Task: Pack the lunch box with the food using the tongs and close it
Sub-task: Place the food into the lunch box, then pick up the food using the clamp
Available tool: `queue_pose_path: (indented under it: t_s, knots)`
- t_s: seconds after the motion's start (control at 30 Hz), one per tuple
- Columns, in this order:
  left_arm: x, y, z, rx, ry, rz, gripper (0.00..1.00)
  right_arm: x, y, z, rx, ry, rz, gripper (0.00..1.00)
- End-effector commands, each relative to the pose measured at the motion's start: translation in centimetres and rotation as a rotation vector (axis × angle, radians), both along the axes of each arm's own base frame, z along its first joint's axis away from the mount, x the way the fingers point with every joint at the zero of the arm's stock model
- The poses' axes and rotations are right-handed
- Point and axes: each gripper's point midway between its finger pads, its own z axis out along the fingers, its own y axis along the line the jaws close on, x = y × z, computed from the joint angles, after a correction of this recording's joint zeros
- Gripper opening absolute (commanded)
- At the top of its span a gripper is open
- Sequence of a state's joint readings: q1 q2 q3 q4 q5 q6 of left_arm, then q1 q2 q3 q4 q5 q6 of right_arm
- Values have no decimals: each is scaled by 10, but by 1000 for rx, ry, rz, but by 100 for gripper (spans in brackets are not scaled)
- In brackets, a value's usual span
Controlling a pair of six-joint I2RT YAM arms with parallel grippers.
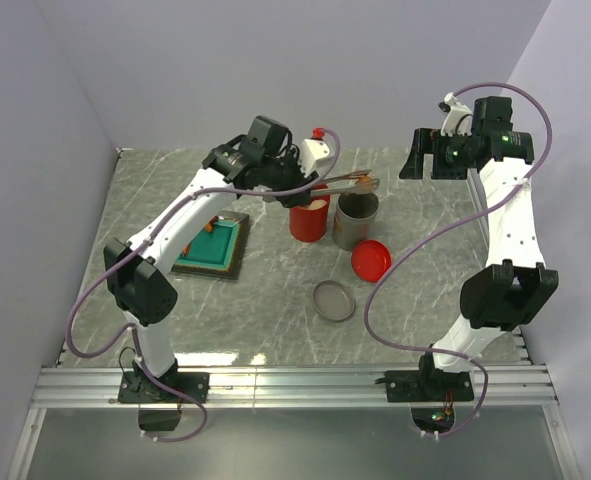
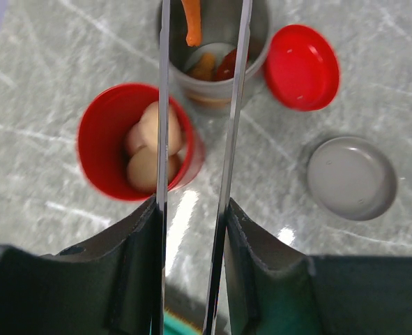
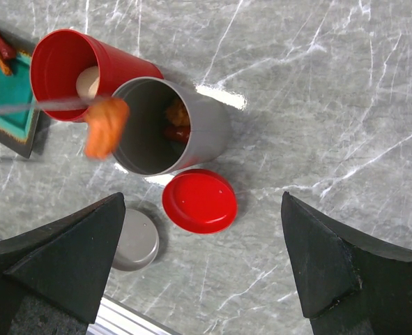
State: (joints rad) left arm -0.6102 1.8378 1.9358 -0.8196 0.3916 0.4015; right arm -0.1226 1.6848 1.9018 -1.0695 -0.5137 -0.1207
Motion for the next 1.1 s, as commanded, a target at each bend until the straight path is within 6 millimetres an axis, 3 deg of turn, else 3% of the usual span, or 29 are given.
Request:
queue_pose_path:
  t_s: [0.0,0.1,0.27,0.43,0.53,0.6,0.67,0.8,0.83,0.9,0.93,1.0,1.03,1.07]
  knots:
    - [-2,-24,25,-98,-36,-47,33,-2,-1,24,-5,-78,0,100]
    - [-3,-27,16,-84,-18,-48,37,-3,-1,22,-2,-71,0,100]
    - [0,-27,15,-80,-10,-24,55,-4,0,22,-2,-67,3,100]
    - [-2,-22,29,-95,-28,-11,61,-6,-1,23,-3,-66,5,100]
    - [-4,-6,42,-112,-36,16,61,-6,0,24,-5,-68,8,100]
    - [-10,11,61,-144,-48,36,60,-7,1,23,-2,-63,17,100]
    - [-12,46,71,-148,-40,97,59,-7,2,23,-2,-65,21,100]
    - [-22,122,69,-101,-47,239,58,-9,4,19,4,-50,38,100]
    - [-21,151,55,-74,-21,303,57,-9,4,18,3,-46,39,100]
    - [-38,184,54,-54,-22,366,56,-9,4,17,4,-46,43,100]
    - [-40,211,36,-12,3,433,55,-9,4,15,4,-45,43,100]
    - [-55,237,30,17,0,501,55,-9,4,14,9,-42,46,100]
    - [-61,257,12,51,35,557,54,-8,5,13,12,-40,47,100]
    - [-72,266,9,63,38,581,54,-9,5,13,14,-37,48,100]
